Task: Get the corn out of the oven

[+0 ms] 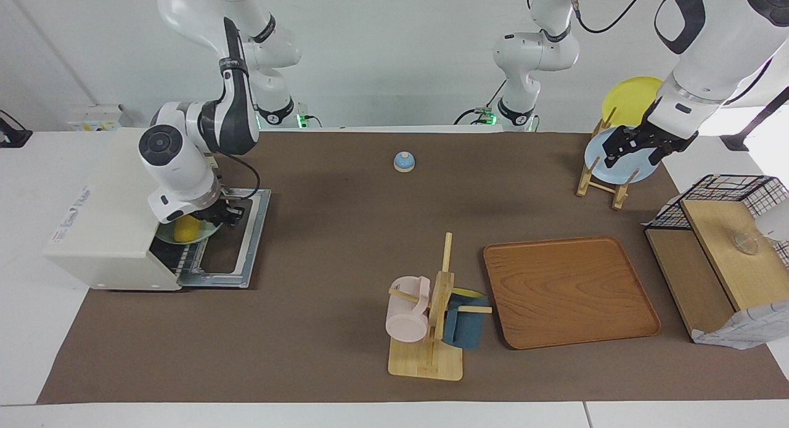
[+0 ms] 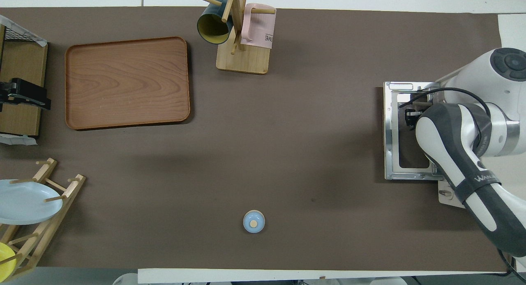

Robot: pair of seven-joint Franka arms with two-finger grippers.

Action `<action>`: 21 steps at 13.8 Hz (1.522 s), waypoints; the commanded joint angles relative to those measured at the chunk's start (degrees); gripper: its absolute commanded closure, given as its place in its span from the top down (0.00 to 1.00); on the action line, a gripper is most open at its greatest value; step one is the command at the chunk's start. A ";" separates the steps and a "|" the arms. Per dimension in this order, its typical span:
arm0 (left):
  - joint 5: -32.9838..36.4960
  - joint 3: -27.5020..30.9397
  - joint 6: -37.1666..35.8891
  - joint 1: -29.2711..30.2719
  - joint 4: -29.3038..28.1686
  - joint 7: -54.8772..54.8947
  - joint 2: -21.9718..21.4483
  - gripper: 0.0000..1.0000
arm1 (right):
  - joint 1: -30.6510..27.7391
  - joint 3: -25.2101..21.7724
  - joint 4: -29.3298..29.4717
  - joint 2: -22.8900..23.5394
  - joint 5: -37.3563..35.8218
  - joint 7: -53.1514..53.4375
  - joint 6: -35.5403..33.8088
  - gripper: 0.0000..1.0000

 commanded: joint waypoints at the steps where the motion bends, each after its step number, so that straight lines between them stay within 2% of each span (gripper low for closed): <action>1: 0.35 0.02 -0.51 -0.07 -0.45 0.19 -0.67 1.00 | 3.88 0.34 0.52 -0.59 -6.11 -2.30 -1.70 0.00; 3: 0.35 0.02 -0.51 -0.07 -0.45 0.19 -0.58 1.00 | 7.85 0.34 5.77 1.07 -6.67 -1.95 -6.36 0.00; 5: 0.35 0.02 -0.51 -0.07 -0.45 0.19 -0.67 1.00 | 12.84 0.51 14.19 4.23 -6.32 1.37 -13.20 0.00; 8: 0.35 0.02 -0.51 -0.07 -0.45 0.19 -0.67 1.00 | 22.85 0.60 30.53 13.96 -4.23 15.50 -24.18 0.00; 10: 0.35 0.02 -0.51 -0.07 -0.45 0.19 -0.67 1.00 | 28.92 0.60 40.12 20.30 -1.15 25.60 -27.21 0.00; 13: 0.35 0.02 -0.51 -0.07 -0.45 0.19 -0.67 1.00 | 35.53 1.73 48.58 27.69 2.63 37.48 -23.89 0.00; 16: 0.35 0.02 -0.51 -0.07 -0.45 0.19 -0.67 1.00 | 38.35 4.90 48.96 30.78 3.79 48.30 -14.84 0.00; 18: 0.35 0.02 -0.42 -0.07 -0.45 0.11 -0.58 1.00 | 40.02 6.05 48.61 32.27 4.05 53.75 -9.40 0.06; 20: 0.35 0.02 -0.95 -0.42 -0.45 0.19 -0.67 1.00 | 40.47 6.49 47.99 33.24 4.92 57.72 -4.55 0.14; 21: 0.35 0.02 -1.30 -0.16 -0.54 0.11 -0.67 1.00 | 40.38 6.49 47.99 33.25 6.67 58.86 -4.19 0.31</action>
